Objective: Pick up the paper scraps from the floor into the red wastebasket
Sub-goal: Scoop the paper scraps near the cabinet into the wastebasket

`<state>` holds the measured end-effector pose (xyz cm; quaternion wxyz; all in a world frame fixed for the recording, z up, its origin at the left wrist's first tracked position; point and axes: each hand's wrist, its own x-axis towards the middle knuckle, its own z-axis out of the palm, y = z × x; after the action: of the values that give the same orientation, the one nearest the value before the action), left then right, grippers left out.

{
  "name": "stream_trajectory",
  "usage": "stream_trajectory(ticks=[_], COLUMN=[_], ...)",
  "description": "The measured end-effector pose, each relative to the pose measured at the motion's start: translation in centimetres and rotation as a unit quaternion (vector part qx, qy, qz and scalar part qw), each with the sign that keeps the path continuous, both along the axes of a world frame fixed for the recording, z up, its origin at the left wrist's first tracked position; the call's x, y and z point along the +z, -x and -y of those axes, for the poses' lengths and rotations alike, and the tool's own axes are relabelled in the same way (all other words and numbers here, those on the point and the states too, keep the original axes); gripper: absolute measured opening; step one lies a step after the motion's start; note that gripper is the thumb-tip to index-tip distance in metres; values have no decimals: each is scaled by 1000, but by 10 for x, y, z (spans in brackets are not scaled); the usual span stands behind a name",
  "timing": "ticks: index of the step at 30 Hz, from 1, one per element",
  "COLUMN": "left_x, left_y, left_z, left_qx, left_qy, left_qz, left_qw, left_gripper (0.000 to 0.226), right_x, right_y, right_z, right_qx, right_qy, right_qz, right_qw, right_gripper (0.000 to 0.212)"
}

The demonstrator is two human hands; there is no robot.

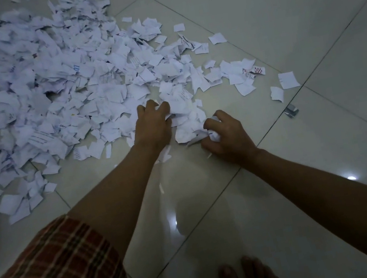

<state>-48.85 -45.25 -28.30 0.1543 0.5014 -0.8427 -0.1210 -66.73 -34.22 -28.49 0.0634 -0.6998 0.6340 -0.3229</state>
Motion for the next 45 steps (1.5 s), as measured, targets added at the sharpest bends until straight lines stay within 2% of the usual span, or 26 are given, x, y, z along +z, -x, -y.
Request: stream_trajectory(ticks=[4,11,16,20,24,28,32,37,42,45], left_x=[10,50,106,157,206,250,307,355,357,339], left_y=[-17,-43,-52,-74,-118,-160,-213,-290,-367,-413], left_z=[-1,-10,-6,-6,-6,-8,-15,-33,-64,-87], left_qx=[-13,3,-11,-32,-32,-26,-3,55,153,212], left_qy=[-23,-7,41,81,120,147,189,219,236,214], left_qz=[-9,-29,-70,-66,-54,-31,-8,-28,-65,-49], left_qw=[1000,1000,997,994,991,988,982,974,957,952], left_gripper=[15,9,14,12,14,14,21,19,21,14], right_x=[9,44,76,111,156,194,231,269,296,308], right_y=[-7,-27,-45,-66,-102,-139,-187,-244,-302,-342], right_z=[0,5,11,22,37,48,62,71,79,81], right_qx=[1,17,15,19,47,70,108,162,232,272], right_qy=[10,58,89,122,161,178,187,191,188,182], right_qz=[27,74,100,107,120,139,146,161,136,128], right_qw=[1000,995,991,986,978,972,966,955,945,936], right_gripper=[18,24,18,11,26,19,19,19,13,12])
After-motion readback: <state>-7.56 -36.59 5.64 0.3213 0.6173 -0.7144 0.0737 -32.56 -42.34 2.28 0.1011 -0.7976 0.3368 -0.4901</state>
